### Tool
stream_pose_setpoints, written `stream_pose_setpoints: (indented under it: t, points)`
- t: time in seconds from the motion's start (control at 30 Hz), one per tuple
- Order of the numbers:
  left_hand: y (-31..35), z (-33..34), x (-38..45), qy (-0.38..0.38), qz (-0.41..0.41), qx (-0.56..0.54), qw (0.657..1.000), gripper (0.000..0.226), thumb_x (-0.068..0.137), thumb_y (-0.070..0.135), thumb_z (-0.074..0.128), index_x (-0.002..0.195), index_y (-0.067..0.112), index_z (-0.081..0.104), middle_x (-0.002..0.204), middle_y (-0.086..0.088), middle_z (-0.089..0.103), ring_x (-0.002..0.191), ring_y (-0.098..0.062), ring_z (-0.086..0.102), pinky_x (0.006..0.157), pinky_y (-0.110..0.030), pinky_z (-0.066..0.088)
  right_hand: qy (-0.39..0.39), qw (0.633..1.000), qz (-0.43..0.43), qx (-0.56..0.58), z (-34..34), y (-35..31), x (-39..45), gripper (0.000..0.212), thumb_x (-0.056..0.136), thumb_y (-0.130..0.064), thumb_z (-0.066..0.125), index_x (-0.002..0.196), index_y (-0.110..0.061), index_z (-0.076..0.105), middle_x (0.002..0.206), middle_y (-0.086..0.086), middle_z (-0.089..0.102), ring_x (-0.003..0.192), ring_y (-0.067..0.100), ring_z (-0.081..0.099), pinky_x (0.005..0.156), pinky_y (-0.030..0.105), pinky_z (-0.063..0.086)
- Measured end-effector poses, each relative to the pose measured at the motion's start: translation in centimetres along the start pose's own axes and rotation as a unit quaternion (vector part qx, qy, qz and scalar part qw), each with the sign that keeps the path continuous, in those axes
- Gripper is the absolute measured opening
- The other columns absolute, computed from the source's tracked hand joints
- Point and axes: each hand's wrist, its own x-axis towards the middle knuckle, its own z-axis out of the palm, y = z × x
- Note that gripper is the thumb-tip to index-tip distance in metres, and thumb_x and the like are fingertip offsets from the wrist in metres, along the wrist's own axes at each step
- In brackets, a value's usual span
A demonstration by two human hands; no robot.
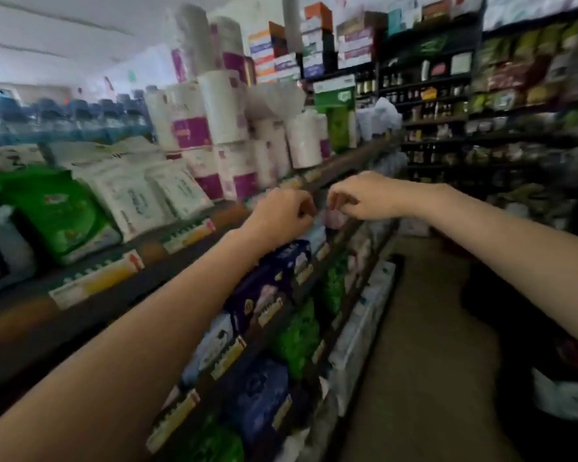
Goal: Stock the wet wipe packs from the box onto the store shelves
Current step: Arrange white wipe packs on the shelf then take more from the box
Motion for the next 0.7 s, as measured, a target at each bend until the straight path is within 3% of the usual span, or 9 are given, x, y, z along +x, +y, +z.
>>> stream_pose_setpoints:
  t: [0.1, 0.17, 0.27, 0.33, 0.4, 0.5, 0.57, 0.63, 0.7]
  points:
    - [9.1, 6.9, -0.6, -0.132, 0.062, -0.07, 0.987, 0.025, 0.089, 0.018, 0.055, 0.111, 0.009, 0.064, 0.115, -0.011, 0.063, 0.107, -0.026, 0.058, 0.089, -0.033, 0.047, -0.106, 0.985, 0.136, -0.01, 2.8, 6.3, -11.9, 0.025, 0.096, -0.009, 0.041, 0.113, -0.017, 0.058, 0.109, -0.001, 0.055, 0.101, 0.016, 0.055, 0.082, 0.023, 0.041]
    - [16.3, 10.7, -1.4, -0.198, 0.127, -0.101, 0.967, 0.024, 0.09, 0.018, 0.055, 0.111, 0.01, 0.064, 0.114, -0.009, 0.065, 0.106, -0.022, 0.059, 0.086, -0.025, 0.043, -0.159, 0.953, 0.256, 0.042, 4.7, 10.8, -21.5, 0.029, 0.094, -0.001, 0.037, 0.105, -0.017, 0.058, 0.108, 0.0, 0.058, 0.094, 0.016, 0.058, 0.08, 0.025, 0.047]
    - [26.8, 14.9, -3.6, -0.263, 0.229, -0.137, 0.927, 0.025, 0.091, 0.016, 0.053, 0.114, 0.012, 0.063, 0.114, -0.005, 0.064, 0.108, -0.019, 0.058, 0.08, -0.018, 0.038, -0.209, 0.869, 0.427, 0.14, 8.0, 16.6, -35.8, 0.031, 0.082, 0.008, 0.039, 0.084, -0.014, 0.06, 0.088, 0.011, 0.066, 0.07, 0.021, 0.06, 0.056, 0.023, 0.05]
    - [33.3, 18.0, -5.4, -0.297, 0.289, -0.139, 0.899, 0.026, 0.089, 0.015, 0.054, 0.114, 0.012, 0.062, 0.116, -0.006, 0.064, 0.11, -0.021, 0.058, 0.088, -0.023, 0.042, -0.204, 0.791, 0.535, 0.215, 9.8, 18.3, -44.6, 0.015, 0.072, -0.004, 0.056, 0.065, -0.016, 0.06, 0.061, 0.007, 0.06, 0.046, 0.014, 0.051, 0.041, 0.018, 0.037]
    - [39.3, 21.9, -7.5, -0.326, 0.337, -0.125, 0.874, 0.027, 0.087, 0.014, 0.053, 0.112, 0.013, 0.063, 0.117, -0.008, 0.064, 0.111, -0.025, 0.058, 0.095, -0.032, 0.045, -0.189, 0.762, 0.58, 0.218, 12.3, 19.8, -52.0, 0.017, 0.067, -0.016, 0.07, 0.063, -0.009, 0.055, 0.056, 0.009, 0.049, 0.04, 0.014, 0.041, 0.038, 0.016, 0.03]
    - [47.4, 28.2, -11.4, -0.371, 0.371, -0.11, 0.844, 0.027, 0.086, 0.017, 0.05, 0.11, 0.019, 0.063, 0.119, -0.004, 0.063, 0.114, -0.024, 0.056, 0.096, -0.04, 0.045, -0.195, 0.737, 0.609, 0.219, 17.4, 21.4, -60.5, 0.022, 0.088, 0.0, 0.048, 0.101, 0.015, 0.056, 0.082, 0.022, 0.051, 0.058, 0.024, 0.049, 0.042, 0.016, 0.033]
    - [51.5, 32.7, -13.8, -0.418, 0.374, -0.085, 0.823, 0.029, 0.088, 0.018, 0.048, 0.115, 0.019, 0.059, 0.123, -0.003, 0.06, 0.117, -0.023, 0.054, 0.098, -0.039, 0.044, -0.19, 0.753, 0.589, 0.224, 21.2, 22.4, -65.1, 0.027, 0.089, -0.004, 0.05, 0.11, 0.013, 0.055, 0.098, 0.025, 0.057, 0.084, 0.033, 0.059, 0.057, 0.019, 0.043]
    - [54.7, 37.0, -15.7, -0.47, 0.376, -0.056, 0.796, 0.028, 0.092, 0.019, 0.046, 0.118, 0.018, 0.055, 0.126, -0.003, 0.057, 0.119, -0.023, 0.051, 0.096, -0.036, 0.043, -0.212, 0.763, 0.566, 0.228, 24.8, 23.4, -69.1, 0.029, 0.089, -0.01, 0.054, 0.112, 0.007, 0.056, 0.111, 0.018, 0.058, 0.106, 0.032, 0.057, 0.082, 0.034, 0.047]
    - [57.2, 40.9, -17.2, -0.501, 0.365, -0.04, 0.784, 0.023, 0.093, 0.017, 0.042, 0.113, 0.015, 0.054, 0.125, -0.006, 0.056, 0.115, -0.024, 0.052, 0.088, -0.034, 0.042, -0.223, 0.757, 0.564, 0.242, 27.9, 23.9, -72.1, 0.03, 0.089, -0.008, 0.054, 0.115, 0.007, 0.053, 0.111, 0.017, 0.056, 0.11, 0.032, 0.055, 0.084, 0.029, 0.044]
